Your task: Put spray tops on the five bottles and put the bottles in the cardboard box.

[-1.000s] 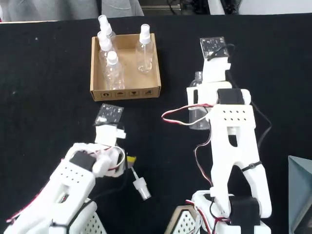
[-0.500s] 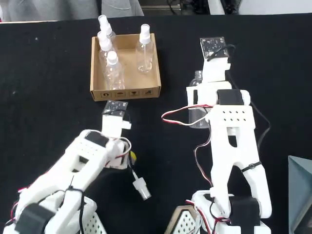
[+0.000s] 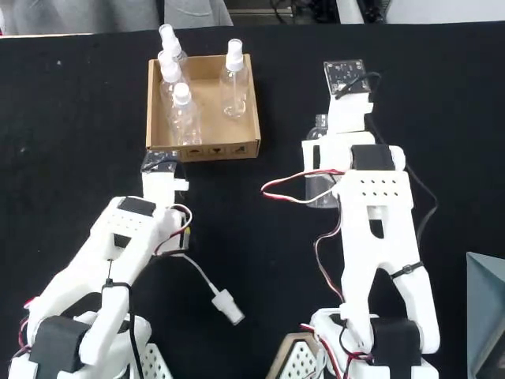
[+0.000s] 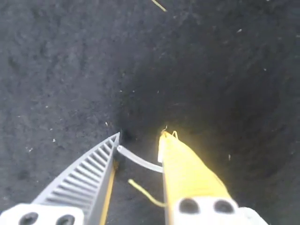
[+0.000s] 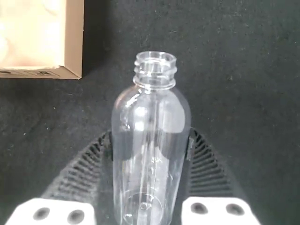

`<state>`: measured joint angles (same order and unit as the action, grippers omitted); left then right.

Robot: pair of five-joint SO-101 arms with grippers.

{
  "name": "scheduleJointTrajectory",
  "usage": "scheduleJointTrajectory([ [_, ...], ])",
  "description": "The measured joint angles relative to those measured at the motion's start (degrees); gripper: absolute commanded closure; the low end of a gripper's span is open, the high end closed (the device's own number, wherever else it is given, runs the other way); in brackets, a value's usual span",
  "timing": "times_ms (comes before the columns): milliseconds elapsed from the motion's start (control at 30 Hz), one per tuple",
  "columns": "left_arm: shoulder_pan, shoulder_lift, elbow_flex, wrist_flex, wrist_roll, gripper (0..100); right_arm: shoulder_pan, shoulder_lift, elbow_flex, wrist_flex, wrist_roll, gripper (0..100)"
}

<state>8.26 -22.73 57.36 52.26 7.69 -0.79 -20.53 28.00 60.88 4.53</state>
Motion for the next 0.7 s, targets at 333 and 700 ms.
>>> scheduleJointTrajectory([
  [333, -2.9, 0.0, -1.9, 10.4, -10.2, 88, 0.0, 0.0, 0.0, 0.0, 0.0, 90.0],
  [700, -6.9, -7.9, -3.8, 26.9, -27.6, 67, 0.0, 0.0, 0.0, 0.0, 0.0, 90.0],
])
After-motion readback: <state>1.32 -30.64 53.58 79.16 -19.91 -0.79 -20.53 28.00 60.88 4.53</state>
